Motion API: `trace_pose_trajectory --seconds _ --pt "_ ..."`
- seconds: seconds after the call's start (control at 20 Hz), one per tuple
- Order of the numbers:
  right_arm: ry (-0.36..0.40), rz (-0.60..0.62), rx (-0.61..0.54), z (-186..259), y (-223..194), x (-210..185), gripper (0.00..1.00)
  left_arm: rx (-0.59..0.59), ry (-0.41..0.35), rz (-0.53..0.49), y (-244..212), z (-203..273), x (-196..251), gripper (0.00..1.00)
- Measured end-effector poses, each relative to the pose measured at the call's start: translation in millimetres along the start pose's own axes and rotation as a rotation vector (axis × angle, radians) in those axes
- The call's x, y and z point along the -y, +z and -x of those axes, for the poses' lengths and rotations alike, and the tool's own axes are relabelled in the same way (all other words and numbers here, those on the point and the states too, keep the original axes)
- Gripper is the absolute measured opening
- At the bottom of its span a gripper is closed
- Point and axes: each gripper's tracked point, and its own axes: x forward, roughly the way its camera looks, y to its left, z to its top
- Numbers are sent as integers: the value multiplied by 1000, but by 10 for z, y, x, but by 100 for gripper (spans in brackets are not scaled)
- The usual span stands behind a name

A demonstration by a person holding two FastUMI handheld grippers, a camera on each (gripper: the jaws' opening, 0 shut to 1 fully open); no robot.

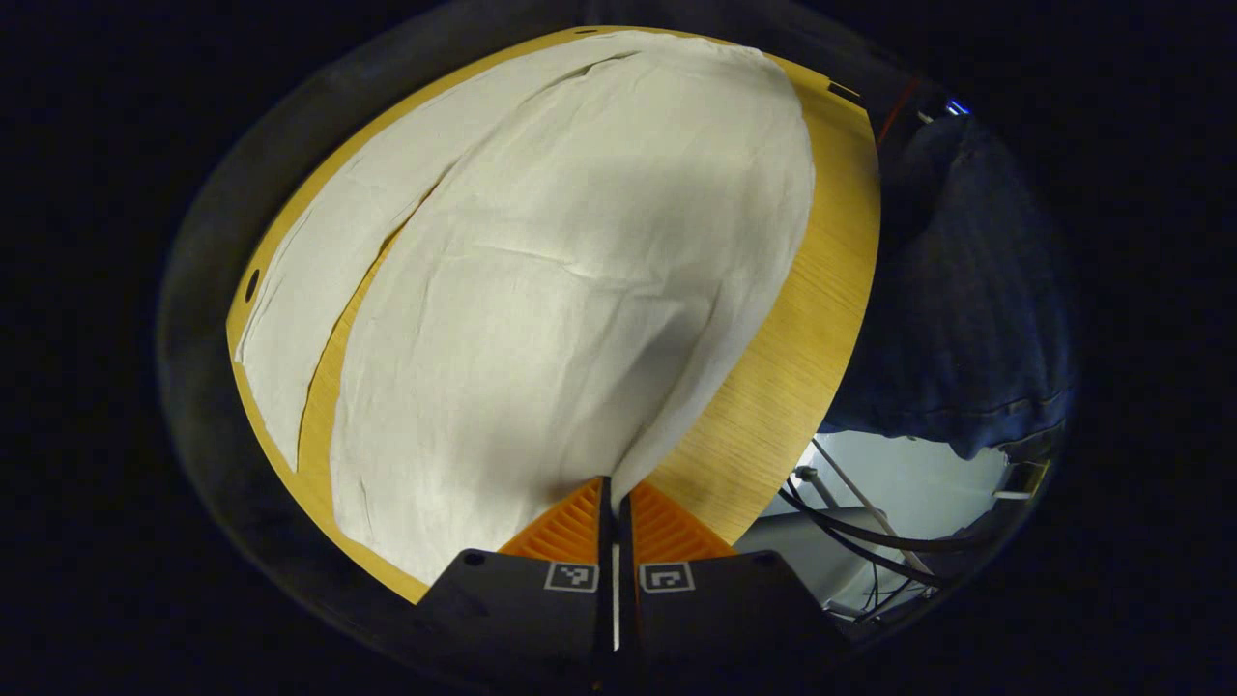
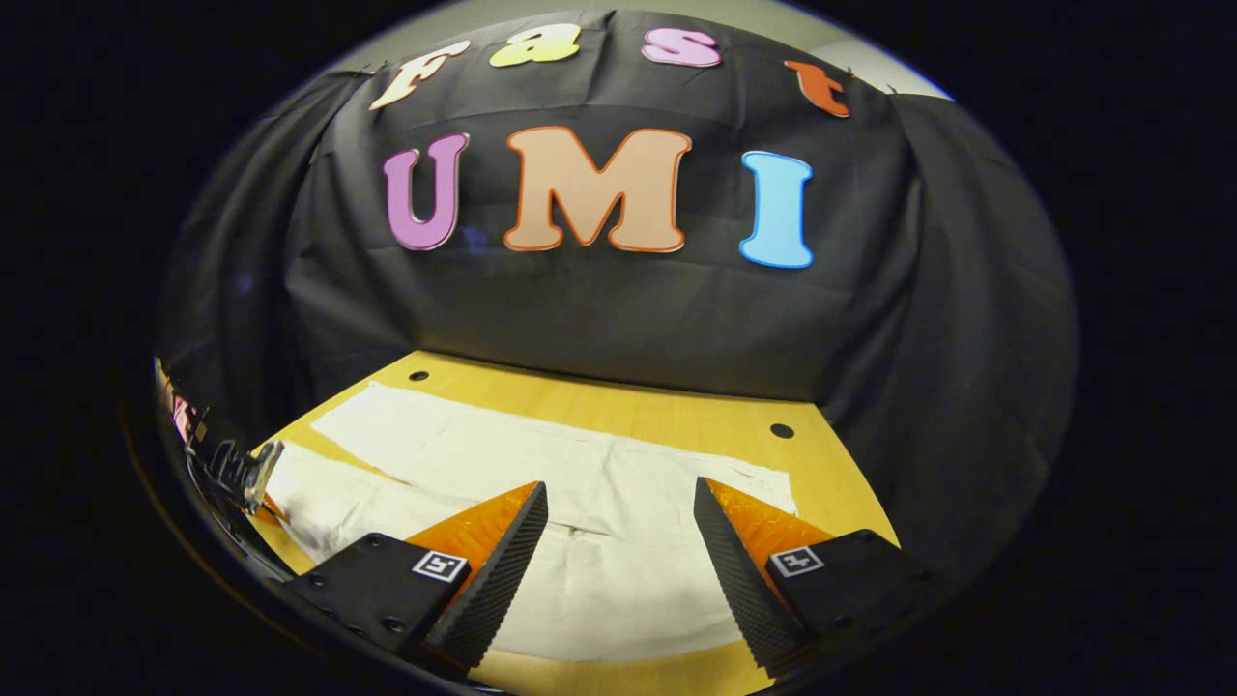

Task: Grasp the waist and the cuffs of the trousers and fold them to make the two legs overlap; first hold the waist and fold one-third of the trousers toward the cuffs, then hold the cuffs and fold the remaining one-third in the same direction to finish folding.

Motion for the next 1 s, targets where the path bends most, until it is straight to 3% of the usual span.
trace_pose_trajectory --seconds 0.3,0.65,1.0 --pt "151 121 -185 -139 -635 124 98 -17 12 -27 6 2 -5 0" --pt "317 489 -446 -52 -1573 546 97 -45 20 -26 17 0 12 0" --pt "499 687 -637 37 -2145 650 97 -73 52 -2 13 -4 7 0"
